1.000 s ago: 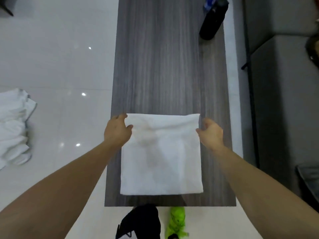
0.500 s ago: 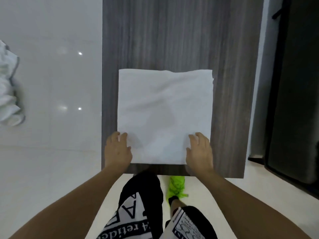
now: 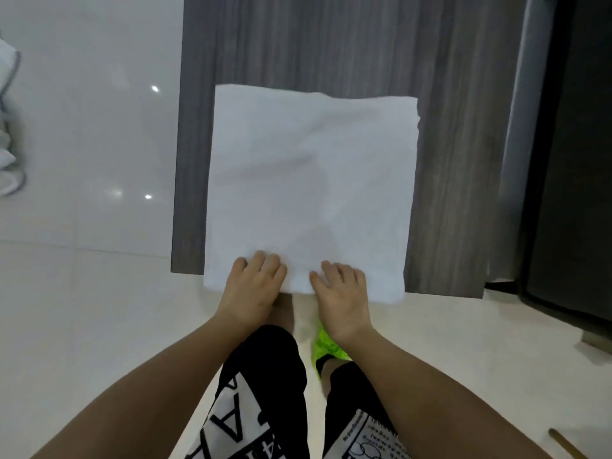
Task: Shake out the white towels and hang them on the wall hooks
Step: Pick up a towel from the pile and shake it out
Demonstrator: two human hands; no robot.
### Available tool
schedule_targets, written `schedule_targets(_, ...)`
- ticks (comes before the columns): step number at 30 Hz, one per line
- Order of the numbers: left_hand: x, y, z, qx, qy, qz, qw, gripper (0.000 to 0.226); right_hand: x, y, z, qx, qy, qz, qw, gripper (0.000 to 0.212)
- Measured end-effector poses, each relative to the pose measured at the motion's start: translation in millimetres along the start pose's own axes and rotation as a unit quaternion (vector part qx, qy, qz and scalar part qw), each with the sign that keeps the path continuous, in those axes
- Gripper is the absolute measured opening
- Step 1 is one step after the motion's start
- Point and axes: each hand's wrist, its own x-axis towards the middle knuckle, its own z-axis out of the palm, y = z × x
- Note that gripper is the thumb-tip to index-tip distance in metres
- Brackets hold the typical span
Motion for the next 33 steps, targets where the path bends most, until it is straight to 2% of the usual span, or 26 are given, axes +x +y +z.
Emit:
schedule_targets(3, -9, 16, -16, -0.037, -0.034, -0.042, 0.998, 0.032, -13, -12, -14, 0.06, -0.033, 0.054, 0.996, 0.028)
schedule_targets(5, -12, 28, -38, -0.051, -0.061, -0.074, 0.994, 0.03, -22, -14, -30, 0.097, -0.06, 0.109, 0.987, 0.033)
schedule_targets(8, -15, 40, -78, -0.05, -0.074, -0.096, 0.991, 0.03, -31, -8, -68, 0.116, -0.049, 0.125, 0.984, 0.041)
schedule_targets(12, -23, 49, -156, -0.058, -0.013, -0.097, 0.993, 0.027, -36, 3, -145, 0.103, -0.014, 0.115, 0.988, 0.04)
schedule_targets(16, -29, 46, -260, -0.072, 0.058, -0.121, 0.988, 0.022, -26, 7, -245, 0.105, 0.048, 0.136, 0.984, 0.025)
schedule_targets(19, -37, 35, -341, -0.074, 0.13, -0.138, 0.979, 0.013, -9, 5, -332, 0.125, 0.101, 0.152, 0.975, 0.019)
schedule_targets(21, -45, 26, -390, -0.062, 0.175, -0.151, 0.971, 0.016, 1, -1, -389, 0.12, 0.13, 0.142, 0.974, 0.014)
schedule_targets(24, -62, 10, -456, -0.05, 0.226, -0.195, 0.953, 0.017, 11, -19, -466, 0.088, 0.141, 0.121, 0.979, 0.013)
schedule_targets(28, -102, -16, -514, -0.056, 0.29, -0.198, 0.934, 0.018, 14, -56, -537, 0.075, 0.193, 0.08, 0.975, 0.015)
schedule_targets(33, -163, -62, -557, -0.085, 0.351, -0.2, 0.911, 0.018, 8, -127, -589, 0.06, 0.24, 0.046, 0.968, 0.014)
